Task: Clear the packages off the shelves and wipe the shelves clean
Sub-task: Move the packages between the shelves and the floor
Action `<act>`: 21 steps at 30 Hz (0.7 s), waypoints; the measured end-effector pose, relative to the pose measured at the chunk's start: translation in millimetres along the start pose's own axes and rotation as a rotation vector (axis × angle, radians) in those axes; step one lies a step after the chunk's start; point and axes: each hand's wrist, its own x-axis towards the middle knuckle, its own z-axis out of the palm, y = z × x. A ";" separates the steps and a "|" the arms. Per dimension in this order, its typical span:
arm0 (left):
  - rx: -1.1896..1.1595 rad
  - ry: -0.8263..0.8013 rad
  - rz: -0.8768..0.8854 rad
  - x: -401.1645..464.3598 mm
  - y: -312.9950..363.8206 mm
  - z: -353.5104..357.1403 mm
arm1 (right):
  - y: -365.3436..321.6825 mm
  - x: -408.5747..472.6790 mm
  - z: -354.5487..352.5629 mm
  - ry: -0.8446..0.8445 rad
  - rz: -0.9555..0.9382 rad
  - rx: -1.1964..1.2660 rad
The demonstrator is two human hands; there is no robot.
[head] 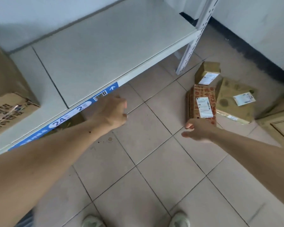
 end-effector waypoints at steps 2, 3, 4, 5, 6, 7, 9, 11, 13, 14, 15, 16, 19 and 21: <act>0.019 -0.031 0.047 14.2 44.5 14.1 | 44.8 -2.4 -4.7 -0.026 0.011 -0.003; 0.022 -0.048 0.059 22.6 69.4 22.4 | 69.3 -2.7 -8.7 -0.035 0.029 0.001; 0.027 -0.070 0.056 28.2 88.2 28.7 | 87.7 -1.6 -11.2 -0.044 0.041 0.005; 0.031 -0.088 0.055 33.2 104.2 34.8 | 103.5 0.6 -13.6 -0.049 0.056 0.016; 0.041 -0.108 0.064 40.5 123.2 41.7 | 122.2 3.9 -18.2 -0.049 0.076 0.031; 0.053 -0.122 0.077 46.8 137.2 47.4 | 136.4 7.3 -22.9 -0.045 0.094 0.046; 0.064 -0.155 0.099 62.9 164.0 59.3 | 161.5 16.0 -31.6 -0.032 0.132 0.076; 0.058 -0.188 0.112 81.9 185.0 70.4 | 180.3 27.8 -38.9 -0.024 0.164 0.108; 0.060 -0.221 0.127 102.8 203.1 80.2 | 195.6 42.0 -45.3 -0.025 0.198 0.144; 0.065 -0.230 0.134 112.9 210.5 84.9 | 202.4 50.0 -47.4 -0.021 0.214 0.158; 0.065 -0.241 0.132 121.4 216.2 89.7 | 208.0 57.7 -49.7 -0.016 0.226 0.171; 0.059 -0.262 0.124 129.6 222.9 95.3 | 214.4 66.1 -51.6 -0.015 0.237 0.187; 0.046 -0.288 0.124 151.4 241.7 118.2 | 230.7 91.0 -51.4 -0.003 0.272 0.239; 0.033 -0.316 0.123 162.5 253.6 135.3 | 239.4 110.6 -45.5 -0.002 0.287 0.271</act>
